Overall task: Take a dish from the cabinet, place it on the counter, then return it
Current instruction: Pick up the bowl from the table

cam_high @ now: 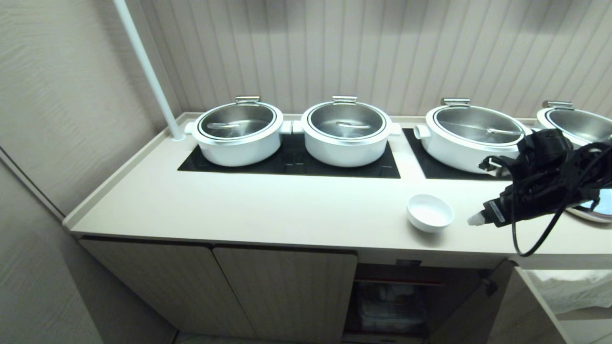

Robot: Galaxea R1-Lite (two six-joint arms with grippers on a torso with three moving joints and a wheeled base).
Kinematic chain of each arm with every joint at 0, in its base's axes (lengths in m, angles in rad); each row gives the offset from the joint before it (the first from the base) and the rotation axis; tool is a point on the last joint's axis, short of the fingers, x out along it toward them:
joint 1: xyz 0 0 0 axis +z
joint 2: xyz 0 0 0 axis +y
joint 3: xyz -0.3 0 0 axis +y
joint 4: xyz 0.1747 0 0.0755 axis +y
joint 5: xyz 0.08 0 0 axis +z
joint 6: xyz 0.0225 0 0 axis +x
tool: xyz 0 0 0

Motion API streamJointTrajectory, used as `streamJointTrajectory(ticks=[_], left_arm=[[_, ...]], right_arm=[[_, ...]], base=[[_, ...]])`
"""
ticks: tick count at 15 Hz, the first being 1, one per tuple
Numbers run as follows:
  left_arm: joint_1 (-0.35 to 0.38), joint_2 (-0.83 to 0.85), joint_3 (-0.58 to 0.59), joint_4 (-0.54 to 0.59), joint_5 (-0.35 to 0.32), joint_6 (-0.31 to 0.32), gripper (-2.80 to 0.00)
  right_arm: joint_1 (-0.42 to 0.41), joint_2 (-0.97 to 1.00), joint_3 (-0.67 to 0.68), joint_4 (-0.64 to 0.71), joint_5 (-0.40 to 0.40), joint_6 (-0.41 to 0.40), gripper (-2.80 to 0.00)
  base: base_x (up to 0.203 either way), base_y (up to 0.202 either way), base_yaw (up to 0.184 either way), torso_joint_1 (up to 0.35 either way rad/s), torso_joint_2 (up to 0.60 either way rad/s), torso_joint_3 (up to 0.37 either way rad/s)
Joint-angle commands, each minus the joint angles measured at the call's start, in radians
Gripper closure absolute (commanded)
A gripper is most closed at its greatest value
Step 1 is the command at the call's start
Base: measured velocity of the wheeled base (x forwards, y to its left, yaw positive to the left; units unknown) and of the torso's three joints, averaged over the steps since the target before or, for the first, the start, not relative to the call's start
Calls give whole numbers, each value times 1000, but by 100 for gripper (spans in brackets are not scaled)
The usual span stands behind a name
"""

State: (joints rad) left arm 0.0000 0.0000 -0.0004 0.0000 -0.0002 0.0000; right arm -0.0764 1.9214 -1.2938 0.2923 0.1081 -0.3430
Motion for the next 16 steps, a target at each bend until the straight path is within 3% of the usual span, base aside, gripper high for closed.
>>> streamJointTrajectory(ticks=[1, 4, 12, 16], left_arm=[[0, 0, -1, 0, -1, 0, 0], [0, 0, -1, 0, -1, 0, 0], [0, 0, 0, 0, -1, 0, 0], [1, 0, -1, 0, 0, 0, 0]], right_arm=[[6, -22, 21, 1, 1, -2, -280], [22, -43, 78, -10, 2, -7, -280], [103, 10, 55, -56, -3, -7, -280], [107, 87, -48, -83, -5, -16, -280]], base=[[0, 0, 0, 0, 0, 0], [0, 0, 0, 0, 0, 0], [0, 0, 0, 0, 0, 0], [0, 0, 0, 0, 0, 0]])
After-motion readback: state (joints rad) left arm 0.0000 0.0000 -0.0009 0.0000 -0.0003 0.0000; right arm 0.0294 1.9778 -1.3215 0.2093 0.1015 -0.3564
